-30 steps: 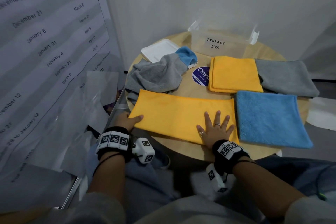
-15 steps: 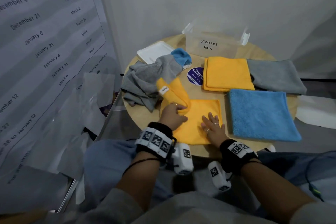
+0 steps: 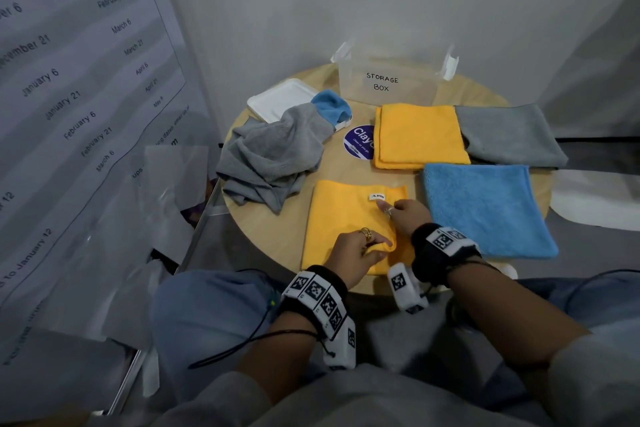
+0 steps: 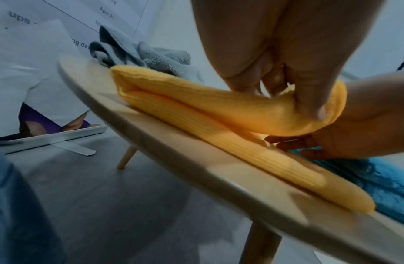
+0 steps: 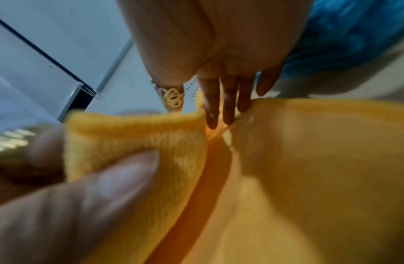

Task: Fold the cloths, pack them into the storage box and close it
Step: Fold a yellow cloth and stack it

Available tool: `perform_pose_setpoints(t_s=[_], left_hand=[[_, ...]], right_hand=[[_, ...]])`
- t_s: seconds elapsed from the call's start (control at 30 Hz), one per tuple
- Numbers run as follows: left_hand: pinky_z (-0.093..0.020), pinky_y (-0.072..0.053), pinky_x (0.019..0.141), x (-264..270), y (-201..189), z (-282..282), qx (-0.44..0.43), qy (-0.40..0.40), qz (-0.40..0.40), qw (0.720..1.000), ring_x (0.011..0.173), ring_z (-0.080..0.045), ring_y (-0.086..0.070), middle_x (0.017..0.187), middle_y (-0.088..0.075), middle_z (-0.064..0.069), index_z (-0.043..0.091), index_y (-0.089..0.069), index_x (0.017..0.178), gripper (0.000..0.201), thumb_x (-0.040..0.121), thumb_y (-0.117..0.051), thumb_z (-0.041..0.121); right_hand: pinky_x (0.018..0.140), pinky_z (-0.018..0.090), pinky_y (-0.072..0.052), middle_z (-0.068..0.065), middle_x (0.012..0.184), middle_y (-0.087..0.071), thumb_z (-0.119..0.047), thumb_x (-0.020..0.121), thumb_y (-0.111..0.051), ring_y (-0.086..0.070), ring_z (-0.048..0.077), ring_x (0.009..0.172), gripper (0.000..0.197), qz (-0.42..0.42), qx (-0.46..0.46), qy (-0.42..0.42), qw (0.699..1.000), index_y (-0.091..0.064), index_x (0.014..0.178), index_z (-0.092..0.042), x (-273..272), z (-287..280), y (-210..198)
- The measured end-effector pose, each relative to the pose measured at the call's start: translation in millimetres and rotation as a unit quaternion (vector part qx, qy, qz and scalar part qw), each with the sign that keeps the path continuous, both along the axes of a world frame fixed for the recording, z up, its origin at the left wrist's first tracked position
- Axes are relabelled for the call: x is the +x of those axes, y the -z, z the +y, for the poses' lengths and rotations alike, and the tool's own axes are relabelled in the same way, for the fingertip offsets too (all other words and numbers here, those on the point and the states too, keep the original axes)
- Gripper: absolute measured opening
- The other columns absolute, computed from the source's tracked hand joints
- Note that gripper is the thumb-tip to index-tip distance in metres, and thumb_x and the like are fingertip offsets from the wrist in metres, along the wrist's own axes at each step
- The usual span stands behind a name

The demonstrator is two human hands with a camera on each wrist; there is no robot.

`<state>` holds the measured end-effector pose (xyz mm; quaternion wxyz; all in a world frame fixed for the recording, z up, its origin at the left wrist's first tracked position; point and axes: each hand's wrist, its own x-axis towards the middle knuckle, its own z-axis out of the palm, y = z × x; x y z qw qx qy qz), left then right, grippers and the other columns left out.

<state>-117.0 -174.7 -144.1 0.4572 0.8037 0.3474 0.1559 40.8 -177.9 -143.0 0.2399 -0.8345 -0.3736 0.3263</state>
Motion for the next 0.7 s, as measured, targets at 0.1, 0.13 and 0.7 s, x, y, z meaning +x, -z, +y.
perform_pose_setpoints(t_s=[0.1,0.13,0.7], left_hand=[[0.001,-0.035,0.070,1,0,0,0.065,-0.004,0.001,0.998,0.088,-0.002,-0.053,0.105,-0.065,-0.001,0.013,-0.068,0.107,0.022,0.086,-0.063,0.010],[-0.004,-0.039,0.071,1,2,1,0.081,-0.014,0.020,0.996,0.085,-0.004,-0.051,0.106,-0.061,0.000,0.015,-0.066,0.108,0.024,0.086,-0.063,0.009],[-0.023,-0.041,0.078,1,17,9,0.094,0.081,0.148,0.981,0.091,-0.017,-0.056,0.091,-0.056,-0.002,0.009,-0.067,0.092,0.014,0.078,-0.066,0.006]], right_hand=[[0.067,0.030,-0.037,0.012,0.073,-0.051,-0.033,0.093,-0.053,-0.051,0.027,0.079,0.040,-0.035,-0.010,0.029,0.999,-0.043,0.062,-0.011,8,17,1],[0.070,0.030,-0.037,0.013,0.077,-0.053,-0.030,0.094,-0.052,-0.054,0.030,0.085,0.034,-0.030,-0.002,0.042,0.999,-0.049,0.068,-0.009,11,20,-1],[0.100,0.038,-0.040,0.022,0.137,-0.047,-0.028,0.103,-0.029,-0.047,0.036,0.124,0.046,0.038,-0.111,0.091,0.989,-0.041,0.136,0.002,26,20,1]])
